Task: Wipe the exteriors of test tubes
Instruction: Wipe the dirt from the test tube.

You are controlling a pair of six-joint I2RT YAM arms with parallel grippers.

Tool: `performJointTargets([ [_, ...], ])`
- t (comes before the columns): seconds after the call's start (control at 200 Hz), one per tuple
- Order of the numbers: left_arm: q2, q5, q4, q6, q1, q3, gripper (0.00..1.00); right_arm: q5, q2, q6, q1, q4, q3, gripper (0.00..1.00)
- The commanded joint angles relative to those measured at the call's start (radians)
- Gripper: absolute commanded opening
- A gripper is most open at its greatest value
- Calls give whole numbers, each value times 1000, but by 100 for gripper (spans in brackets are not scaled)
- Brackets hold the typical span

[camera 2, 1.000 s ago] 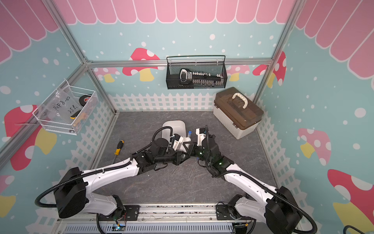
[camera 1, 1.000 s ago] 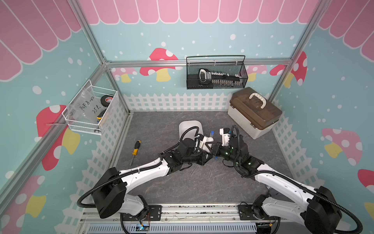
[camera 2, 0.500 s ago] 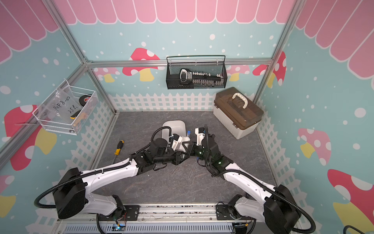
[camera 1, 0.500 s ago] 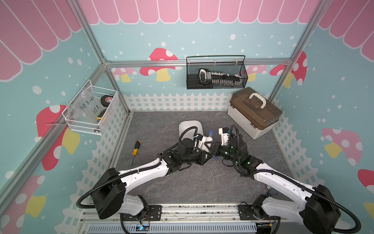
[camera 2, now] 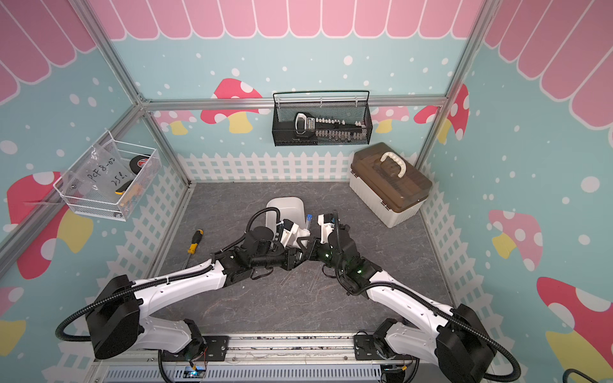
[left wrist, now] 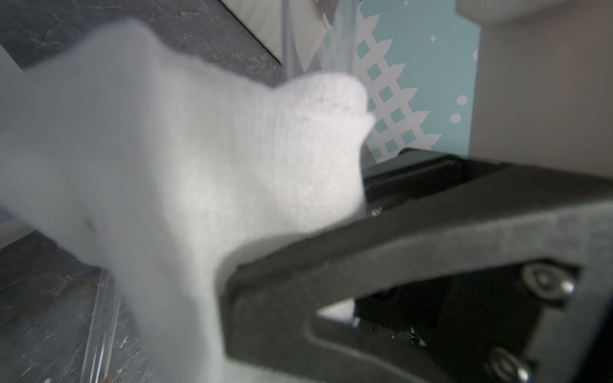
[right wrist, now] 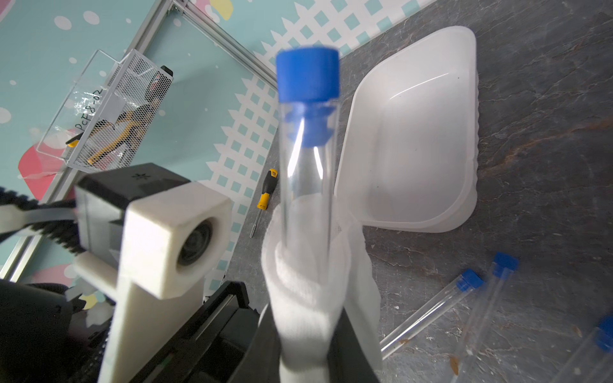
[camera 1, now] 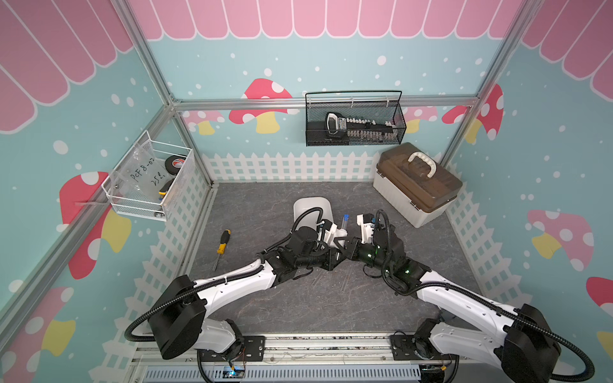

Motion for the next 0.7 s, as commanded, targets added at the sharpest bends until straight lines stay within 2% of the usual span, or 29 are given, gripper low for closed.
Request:
performJointTargets([
  [0.0, -19, 16, -21, -18, 6, -26, 9, 29, 26, -49, -53, 0, 78, 17],
  [0.315, -24, 14, -13, -21, 7, -32, 9, -2, 46, -68, -122, 0, 131, 17],
  [0.695, -28, 19, -4, -30, 7, -37, 9, -10, 57, -86, -149, 0, 163, 17],
])
